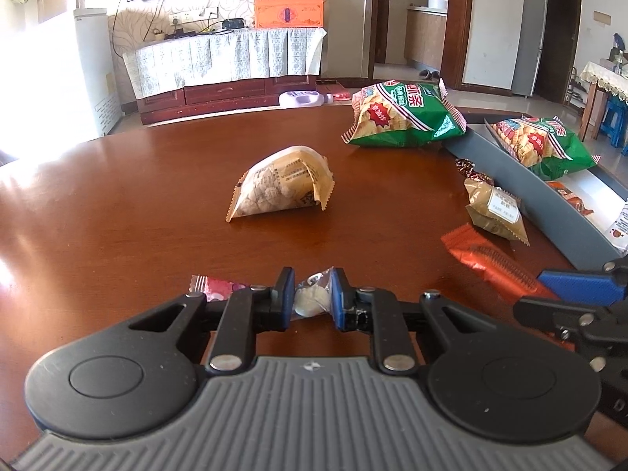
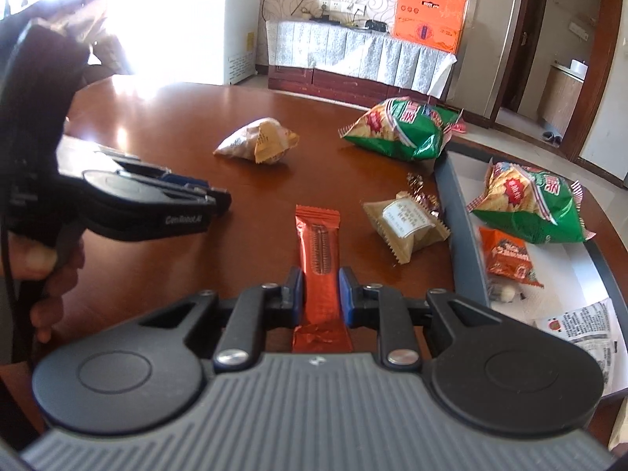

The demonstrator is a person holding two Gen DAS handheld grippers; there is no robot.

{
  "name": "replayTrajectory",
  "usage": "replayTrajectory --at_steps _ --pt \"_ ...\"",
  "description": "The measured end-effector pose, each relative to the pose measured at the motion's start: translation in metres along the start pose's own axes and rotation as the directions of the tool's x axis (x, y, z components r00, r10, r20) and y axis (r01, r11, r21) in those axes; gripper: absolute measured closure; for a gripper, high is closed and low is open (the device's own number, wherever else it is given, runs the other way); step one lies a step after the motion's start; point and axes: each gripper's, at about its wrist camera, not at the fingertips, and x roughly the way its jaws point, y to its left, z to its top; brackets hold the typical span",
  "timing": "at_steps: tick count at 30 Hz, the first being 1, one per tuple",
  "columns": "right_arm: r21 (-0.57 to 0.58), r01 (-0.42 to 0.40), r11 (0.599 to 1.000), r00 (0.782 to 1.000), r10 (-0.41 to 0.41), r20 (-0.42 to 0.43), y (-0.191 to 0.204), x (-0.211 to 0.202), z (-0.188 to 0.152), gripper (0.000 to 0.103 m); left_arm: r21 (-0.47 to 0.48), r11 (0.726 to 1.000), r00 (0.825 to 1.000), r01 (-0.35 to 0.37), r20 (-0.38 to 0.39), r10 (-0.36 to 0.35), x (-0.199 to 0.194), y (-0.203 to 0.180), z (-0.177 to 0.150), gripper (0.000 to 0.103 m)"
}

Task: Organize snacks
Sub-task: 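Carry the pink bar and orange stick snack over the open dark box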

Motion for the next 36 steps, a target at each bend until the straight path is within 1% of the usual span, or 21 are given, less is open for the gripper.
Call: replayTrajectory --at_steps 8,16,25,36 --pt "0.003 -0.027 1.0 0.999 0.027 0.032 -0.001 -0.014 0.004 0.08 0.011 1.0 1.0 0.011 -0.004 -0.011 -0.001 -0.004 0.001 0.08" --pt "0.016 -0.036 0.999 0.998 0.035 0.06 -0.005 -0.023 0.009 0.08 0.014 1.0 1.0 0.017 0.004 -0.017 -0.003 -0.008 0.004 0.08" --pt "0.008 -0.047 0.999 0.997 0.046 0.066 -0.005 -0.028 0.009 0.08 0.02 1.0 1.0 0.014 -0.003 -0.014 -0.006 -0.01 0.004 0.08" --pt "0.021 -0.043 0.999 0.995 0.041 0.093 -0.013 -0.036 0.013 0.08 0.019 1.0 0.999 0.02 0.035 -0.02 -0.016 -0.015 0.012 0.081"
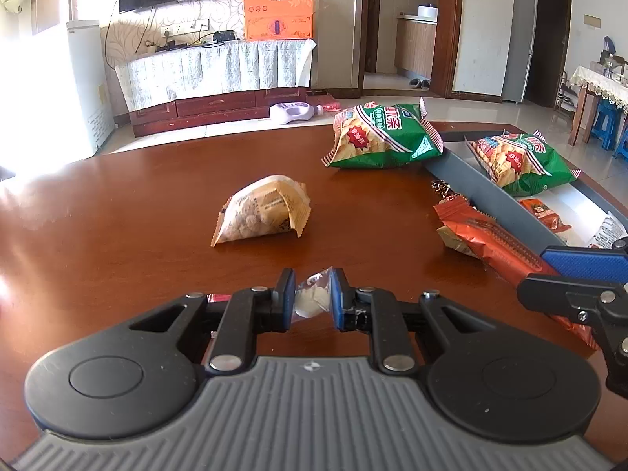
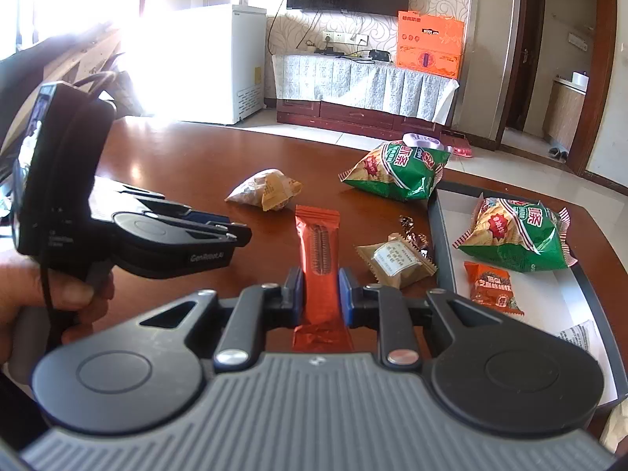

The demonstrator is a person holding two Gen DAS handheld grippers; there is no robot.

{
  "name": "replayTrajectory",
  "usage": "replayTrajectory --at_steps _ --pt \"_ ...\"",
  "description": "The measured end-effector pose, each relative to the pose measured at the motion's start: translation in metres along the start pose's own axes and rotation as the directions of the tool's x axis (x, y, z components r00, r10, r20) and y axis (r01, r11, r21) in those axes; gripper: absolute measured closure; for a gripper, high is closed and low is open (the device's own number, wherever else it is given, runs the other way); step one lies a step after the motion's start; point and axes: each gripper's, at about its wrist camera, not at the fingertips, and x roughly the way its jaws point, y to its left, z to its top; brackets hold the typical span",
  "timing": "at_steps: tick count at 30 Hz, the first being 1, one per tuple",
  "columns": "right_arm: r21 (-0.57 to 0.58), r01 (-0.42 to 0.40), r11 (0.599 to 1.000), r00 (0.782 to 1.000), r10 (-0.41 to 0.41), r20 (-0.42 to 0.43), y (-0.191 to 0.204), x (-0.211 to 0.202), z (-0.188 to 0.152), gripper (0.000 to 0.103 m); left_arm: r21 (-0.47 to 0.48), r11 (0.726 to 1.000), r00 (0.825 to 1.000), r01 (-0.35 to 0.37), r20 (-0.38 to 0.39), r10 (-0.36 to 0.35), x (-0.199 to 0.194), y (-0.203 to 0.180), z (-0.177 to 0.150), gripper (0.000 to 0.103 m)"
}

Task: Organize snacks
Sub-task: 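Carry the pink bar and orange stick snack over the open dark box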

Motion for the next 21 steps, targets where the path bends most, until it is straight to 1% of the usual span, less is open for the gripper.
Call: replayTrajectory --at_steps 5,10,15,21 --pt "0.016 0.011 1.0 1.0 -0.011 0.018 -0.006 -0.005 0.003 0.08 0.002 1.0 1.0 0.009 0.015 -0.009 -0.002 -0.01 0.009 0.081" --pt "0.037 0.025 0.999 0.999 -0.027 0.039 -0.018 -0.012 0.007 0.08 0.028 0.999 0.999 0.026 0.036 -0.027 -0.005 -0.028 0.02 0.08" --pt "0.077 0.053 0.996 0.996 -0.058 0.064 -0.036 -0.022 0.011 0.08 0.034 0.998 0.996 0.048 0.069 -0.05 -0.006 -0.045 0.04 0.08" --pt "0.137 0.095 0.986 0.991 -0.107 0.084 -0.064 -0.031 0.013 0.08 0.059 0.994 0.991 0.092 0.094 -0.097 -0.003 -0.079 0.065 0.08"
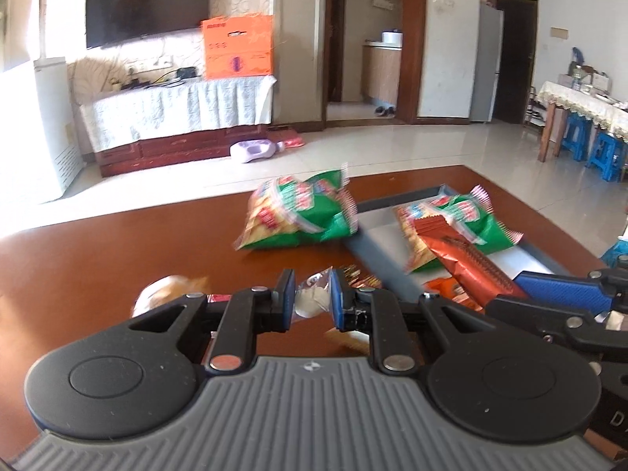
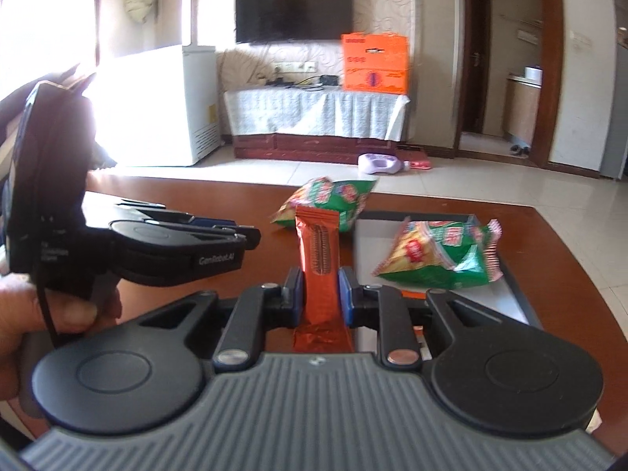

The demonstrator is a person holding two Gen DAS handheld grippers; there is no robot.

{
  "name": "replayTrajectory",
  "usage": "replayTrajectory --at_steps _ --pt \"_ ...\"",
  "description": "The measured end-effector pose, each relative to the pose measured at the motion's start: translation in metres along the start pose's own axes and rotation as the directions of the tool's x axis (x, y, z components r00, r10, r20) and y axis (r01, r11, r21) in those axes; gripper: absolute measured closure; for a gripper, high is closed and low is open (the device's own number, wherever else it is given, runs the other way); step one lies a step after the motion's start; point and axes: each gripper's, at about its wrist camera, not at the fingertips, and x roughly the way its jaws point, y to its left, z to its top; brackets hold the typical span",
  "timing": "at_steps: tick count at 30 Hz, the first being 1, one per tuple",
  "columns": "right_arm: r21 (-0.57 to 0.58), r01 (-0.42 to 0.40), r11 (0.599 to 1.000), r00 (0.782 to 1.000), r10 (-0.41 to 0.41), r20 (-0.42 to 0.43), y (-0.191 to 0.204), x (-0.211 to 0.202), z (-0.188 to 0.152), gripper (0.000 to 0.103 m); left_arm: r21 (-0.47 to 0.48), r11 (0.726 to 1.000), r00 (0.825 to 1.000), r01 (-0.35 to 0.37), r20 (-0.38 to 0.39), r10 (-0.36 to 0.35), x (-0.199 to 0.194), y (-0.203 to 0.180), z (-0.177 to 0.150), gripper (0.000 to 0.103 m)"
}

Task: Organize snacks
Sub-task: 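Carry the pink bar and orange stick snack over the open dark box, then lower both held snacks into the dark box beside the prawn-cracker bags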

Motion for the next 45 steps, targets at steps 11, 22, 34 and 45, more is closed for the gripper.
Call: replayTrajectory --at_steps 11,22,34,45 --pt "0.079 0.087 0.993 0.996 -0.087 0.006 -0.046 -0.01 0.0 0.08 0.044 0.996 0.997 0.074 0.011 -0.075 0.028 -0.061 0.03 0.08" --pt "0.117 0.154 0.981 0.987 -0.148 -0.058 -0.066 -0.004 -0.007 0.08 0.062 0.992 0.994 0.112 -0.021 -0.111 0.053 -0.095 0.03 0.08" --pt "0.132 0.175 0.976 0.981 -0.161 -0.109 -0.072 0.011 -0.012 0.08 0.102 0.985 0.99 0.138 -0.032 -0.135 0.086 -0.121 0.034 0.08" --pt "0.13 0.197 0.972 0.973 -0.177 -0.146 -0.079 0.025 -0.018 0.08 0.115 0.983 0.989 0.144 -0.052 -0.139 0.109 -0.13 0.03 0.08"
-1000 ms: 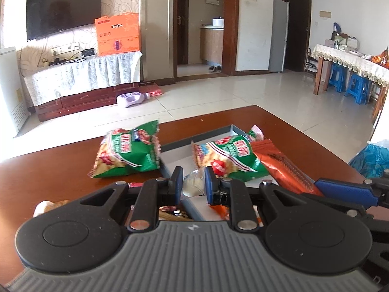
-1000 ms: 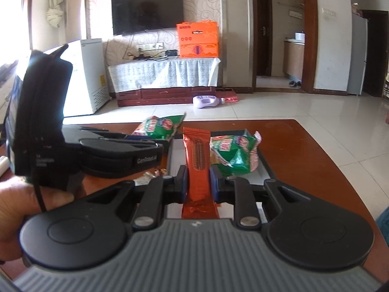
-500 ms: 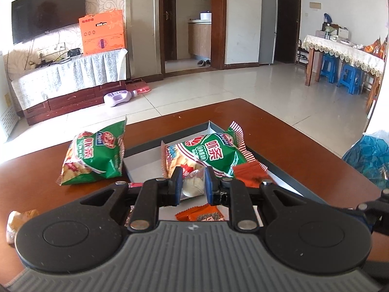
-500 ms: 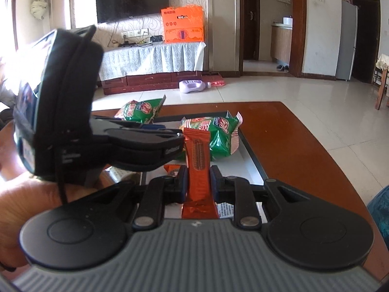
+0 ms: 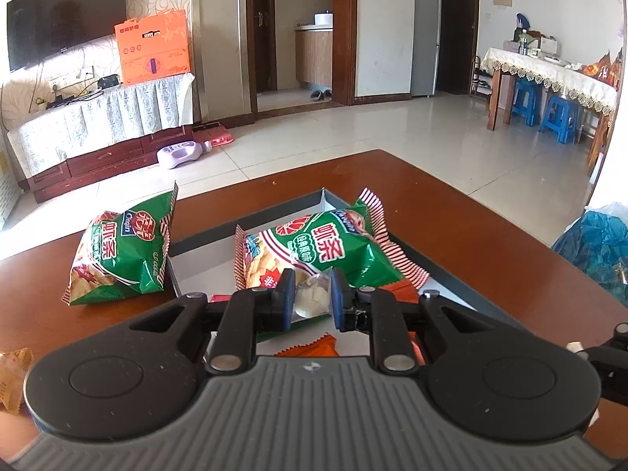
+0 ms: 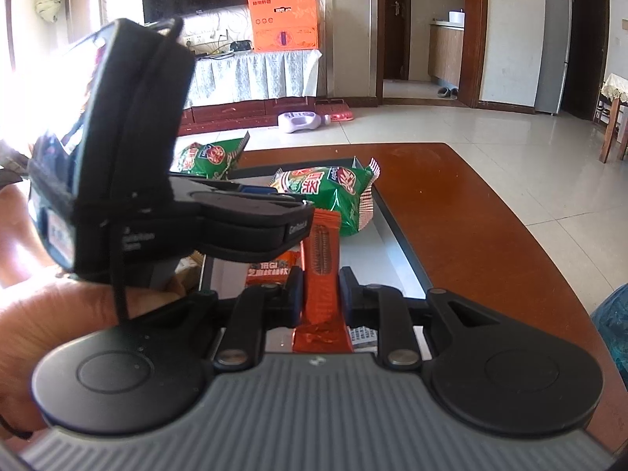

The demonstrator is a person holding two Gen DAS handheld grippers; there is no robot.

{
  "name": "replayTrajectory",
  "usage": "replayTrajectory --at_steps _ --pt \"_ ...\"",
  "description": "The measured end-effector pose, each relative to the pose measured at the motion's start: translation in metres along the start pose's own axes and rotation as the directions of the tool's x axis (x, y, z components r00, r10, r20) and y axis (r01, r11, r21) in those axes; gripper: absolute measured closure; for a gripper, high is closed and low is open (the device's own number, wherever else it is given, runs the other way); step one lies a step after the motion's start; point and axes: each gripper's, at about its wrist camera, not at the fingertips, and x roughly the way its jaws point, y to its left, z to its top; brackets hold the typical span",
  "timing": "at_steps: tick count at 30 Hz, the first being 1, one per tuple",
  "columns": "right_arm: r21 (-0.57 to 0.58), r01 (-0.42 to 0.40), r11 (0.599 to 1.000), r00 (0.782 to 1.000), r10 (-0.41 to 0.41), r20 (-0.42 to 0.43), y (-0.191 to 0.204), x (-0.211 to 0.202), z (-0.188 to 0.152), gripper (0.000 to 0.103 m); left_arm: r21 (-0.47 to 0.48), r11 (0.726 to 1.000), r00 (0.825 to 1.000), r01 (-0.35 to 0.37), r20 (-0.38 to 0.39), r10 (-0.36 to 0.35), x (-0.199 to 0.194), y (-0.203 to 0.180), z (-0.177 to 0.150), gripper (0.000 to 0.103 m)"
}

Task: Organize snacks
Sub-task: 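Lower both held snacks into the dark box beside the prawn-cracker bags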

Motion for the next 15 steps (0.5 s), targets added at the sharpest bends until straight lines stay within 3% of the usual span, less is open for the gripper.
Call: replayTrajectory --at_steps 15 --pt "-0.009 0.015 1.0 0.999 -0.015 -0.049 0.003 0.025 0.0 0.081 0.049 0.999 1.0 0.003 -0.007 -0.003 0.031 0.004 0.008 0.08"
